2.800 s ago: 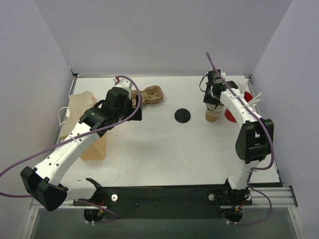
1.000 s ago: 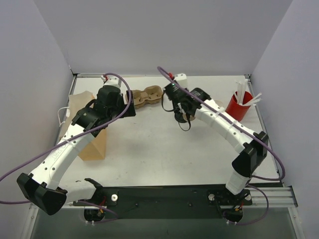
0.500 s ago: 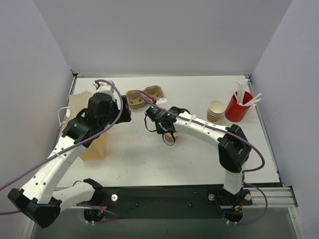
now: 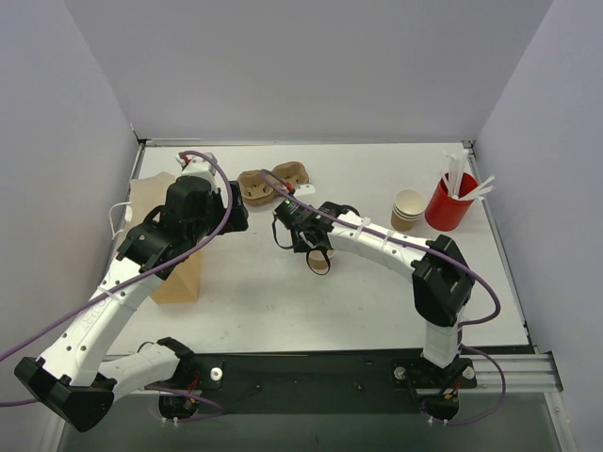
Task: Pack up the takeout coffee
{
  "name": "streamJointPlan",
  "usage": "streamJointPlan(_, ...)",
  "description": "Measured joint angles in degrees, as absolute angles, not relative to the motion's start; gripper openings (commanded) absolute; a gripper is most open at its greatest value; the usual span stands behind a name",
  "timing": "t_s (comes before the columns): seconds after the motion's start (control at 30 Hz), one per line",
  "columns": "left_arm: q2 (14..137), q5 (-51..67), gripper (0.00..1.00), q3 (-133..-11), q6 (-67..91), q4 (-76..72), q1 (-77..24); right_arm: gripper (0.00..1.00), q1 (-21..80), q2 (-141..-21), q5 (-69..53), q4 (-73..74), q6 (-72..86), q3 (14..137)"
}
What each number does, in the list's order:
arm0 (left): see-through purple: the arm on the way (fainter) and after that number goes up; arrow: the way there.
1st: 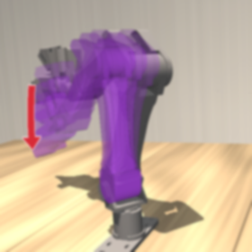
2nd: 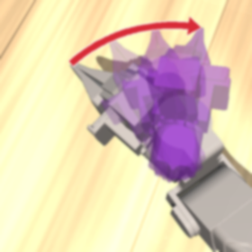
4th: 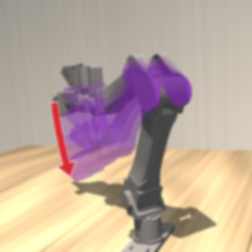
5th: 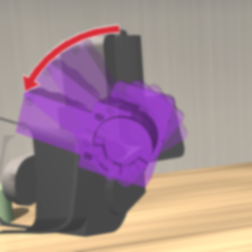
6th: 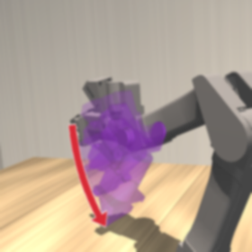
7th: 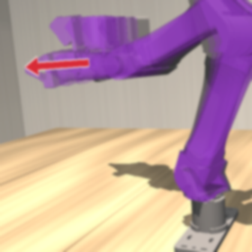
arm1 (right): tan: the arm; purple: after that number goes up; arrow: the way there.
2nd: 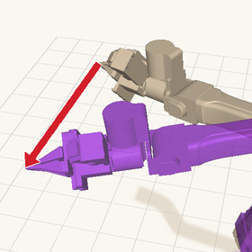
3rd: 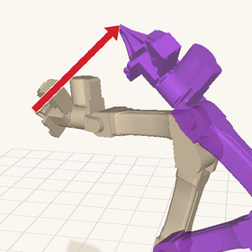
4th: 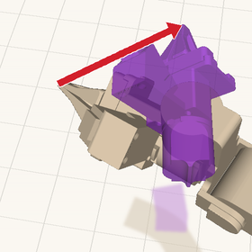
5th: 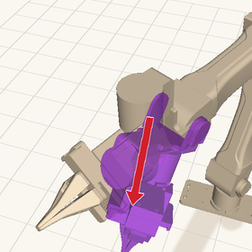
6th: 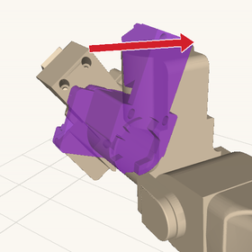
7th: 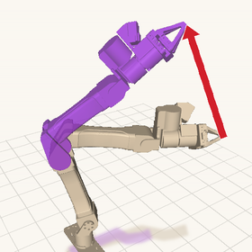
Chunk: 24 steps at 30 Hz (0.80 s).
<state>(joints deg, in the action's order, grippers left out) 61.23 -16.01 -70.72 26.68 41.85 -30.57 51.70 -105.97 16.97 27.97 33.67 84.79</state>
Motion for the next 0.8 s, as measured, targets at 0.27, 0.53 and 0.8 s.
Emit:
streamJointPlan(0.27,61.25,-15.97,0.98,-70.72,26.63,41.85,-30.57,0.42,51.72,-104.31,15.94,30.74,32.58,87.22)
streamJointPlan(0.53,61.34,-15.7,0.98,-70.72,26.61,41.82,-30.55,0.57,44.1,-94.02,15.62,32.49,28.27,93.06)
streamJointPlan(0.8,63.75,-15.31,0.97,-70.74,26.52,41.8,-30.44,0.69,29.85,-104.4,13.54,31.44,22.98,98.61)
